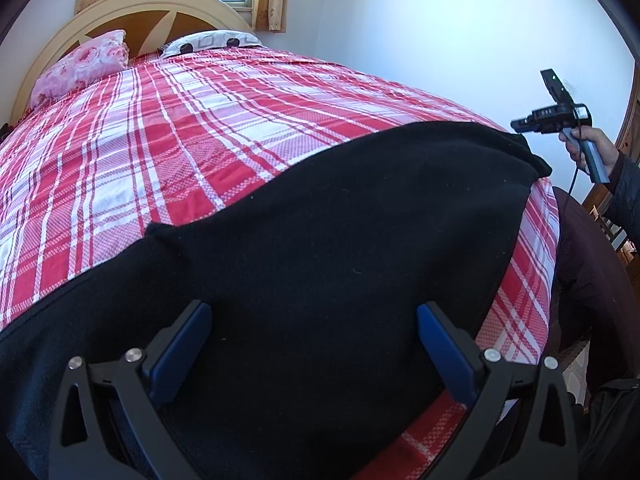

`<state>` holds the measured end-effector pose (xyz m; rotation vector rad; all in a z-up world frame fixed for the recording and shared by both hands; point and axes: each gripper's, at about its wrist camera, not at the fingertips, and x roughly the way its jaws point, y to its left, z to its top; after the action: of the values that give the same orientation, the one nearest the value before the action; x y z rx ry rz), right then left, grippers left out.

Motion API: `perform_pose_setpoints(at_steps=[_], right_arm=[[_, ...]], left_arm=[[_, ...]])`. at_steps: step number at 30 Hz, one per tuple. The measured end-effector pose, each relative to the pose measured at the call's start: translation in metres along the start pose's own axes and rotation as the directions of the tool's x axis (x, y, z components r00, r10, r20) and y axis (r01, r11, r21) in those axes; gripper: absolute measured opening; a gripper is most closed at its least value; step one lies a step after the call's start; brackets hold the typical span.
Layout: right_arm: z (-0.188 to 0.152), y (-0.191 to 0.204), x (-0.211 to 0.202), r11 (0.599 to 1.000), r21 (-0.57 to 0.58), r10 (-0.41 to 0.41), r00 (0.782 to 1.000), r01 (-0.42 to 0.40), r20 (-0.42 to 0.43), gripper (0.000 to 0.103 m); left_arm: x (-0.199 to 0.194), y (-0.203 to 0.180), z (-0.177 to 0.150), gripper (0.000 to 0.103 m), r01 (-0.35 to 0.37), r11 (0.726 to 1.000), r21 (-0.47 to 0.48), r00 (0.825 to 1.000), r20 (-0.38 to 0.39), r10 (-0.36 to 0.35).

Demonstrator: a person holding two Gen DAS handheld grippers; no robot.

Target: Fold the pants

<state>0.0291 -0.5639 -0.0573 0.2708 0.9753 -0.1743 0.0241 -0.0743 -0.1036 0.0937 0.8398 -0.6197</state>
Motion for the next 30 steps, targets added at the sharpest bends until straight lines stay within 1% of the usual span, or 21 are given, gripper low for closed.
perform_pose_setpoints(at_steps=[1, 3, 5, 8, 10, 11, 13, 14, 15, 16, 17, 18, 19, 20, 21, 24, 26, 28, 30], right_arm=[[-0.005, 0.0, 0.0, 1.0, -0.012, -0.012, 1.0, 0.011, -0.012, 0.029], [-0.024, 0.0, -0.003, 1.0, -0.031, -0.009, 0.998, 0.007, -0.062, 0.029], [-0.042, -0.001, -0.007, 0.999, -0.046, -0.02, 0.996, 0.016, -0.087, 0.029], [-0.071, -0.004, -0.001, 0.999, -0.05, -0.013, 0.987, 0.005, -0.163, 0.029], [-0.076, -0.006, 0.004, 0.999, -0.049, -0.001, 0.985, -0.008, -0.174, 0.029], [-0.076, -0.008, 0.002, 0.999, -0.045, 0.013, 0.988, -0.02, -0.155, 0.029], [-0.064, -0.016, -0.011, 0.997, 0.012, 0.078, 0.994, -0.077, -0.073, 0.029], [-0.057, -0.02, -0.017, 0.995, 0.034, 0.098, 0.995, -0.097, -0.032, 0.029], [-0.048, -0.022, -0.023, 0.994, 0.046, 0.103, 0.995, -0.103, 0.012, 0.029], [-0.038, -0.024, -0.027, 0.995, 0.052, 0.083, 0.995, -0.086, 0.057, 0.029], [-0.033, -0.024, -0.027, 0.996, 0.057, 0.07, 0.995, -0.075, 0.076, 0.029], [-0.027, -0.026, -0.024, 0.996, 0.066, 0.062, 0.995, -0.067, 0.072, 0.029], [-0.024, -0.027, -0.018, 0.995, 0.076, 0.066, 0.997, -0.069, 0.04, 0.029], [-0.03, -0.028, -0.009, 0.992, 0.091, 0.089, 0.996, -0.088, -0.011, 0.029], [-0.038, -0.025, -0.005, 0.992, 0.08, 0.103, 0.994, -0.099, -0.039, 0.029], [-0.074, -0.01, 0.003, 0.999, 0.004, 0.046, 0.991, -0.046, -0.128, 0.029], [-0.09, -0.011, 0.001, 0.998, 0.012, 0.063, 0.989, -0.062, -0.136, 0.029], [-0.101, -0.016, 0.002, 0.995, 0.052, 0.089, 0.985, -0.082, -0.148, 0.029], [-0.107, -0.017, 0.003, 0.996, 0.039, 0.091, 0.983, -0.085, -0.159, 0.029]], left_arm=[[0.0, 0.0, 0.0, 0.103, 0.002, 1.0, -0.002, 1.0, 0.002, -0.002], [0.0, 0.0, 0.0, 0.103, 0.005, 1.0, -0.003, 1.0, 0.002, -0.005], [0.0, 0.001, 0.001, 0.103, 0.01, 1.0, -0.006, 1.0, 0.001, -0.01], [0.0, 0.001, 0.001, 0.103, 0.014, 1.0, -0.007, 1.0, 0.001, -0.014], [0.0, 0.001, 0.001, 0.103, 0.012, 1.0, -0.006, 1.0, 0.0, -0.012], [0.0, 0.001, 0.001, 0.103, 0.012, 1.0, -0.006, 1.0, 0.0, -0.012], [0.0, 0.001, 0.001, 0.103, 0.01, 1.0, -0.004, 1.0, 0.0, -0.01], [0.0, 0.0, 0.0, 0.103, 0.007, 1.0, -0.002, 1.0, 0.0, -0.007], [0.0, 0.0, 0.0, 0.103, 0.004, 1.0, 0.0, 1.0, 0.0, -0.004], [0.0, -0.001, 0.0, 0.103, 0.001, 1.0, 0.002, 1.0, -0.001, -0.001], [0.0, -0.001, 0.0, 0.103, -0.002, 1.0, 0.003, 1.0, -0.001, 0.002], [0.0, -0.001, 0.0, 0.103, -0.004, 1.0, 0.004, 1.0, 0.0, 0.004], [0.0, -0.001, 0.0, 0.103, -0.005, 1.0, 0.004, 1.0, 0.0, 0.005], [0.0, -0.001, 0.0, 0.103, -0.006, 1.0, 0.003, 1.0, 0.002, 0.006], [-0.001, -0.001, -0.001, 0.103, -0.006, 1.0, 0.003, 1.0, 0.003, 0.006], [0.0, -0.001, -0.001, 0.103, -0.001, 1.0, 0.001, 1.0, 0.001, 0.001], [0.0, 0.0, 0.0, 0.103, 0.004, 1.0, -0.001, 1.0, -0.002, -0.004], [0.001, -0.001, 0.0, 0.103, 0.007, 1.0, -0.001, 1.0, -0.005, -0.007], [0.0, -0.001, 0.0, 0.103, 0.007, 1.0, -0.001, 1.0, -0.005, -0.007]])
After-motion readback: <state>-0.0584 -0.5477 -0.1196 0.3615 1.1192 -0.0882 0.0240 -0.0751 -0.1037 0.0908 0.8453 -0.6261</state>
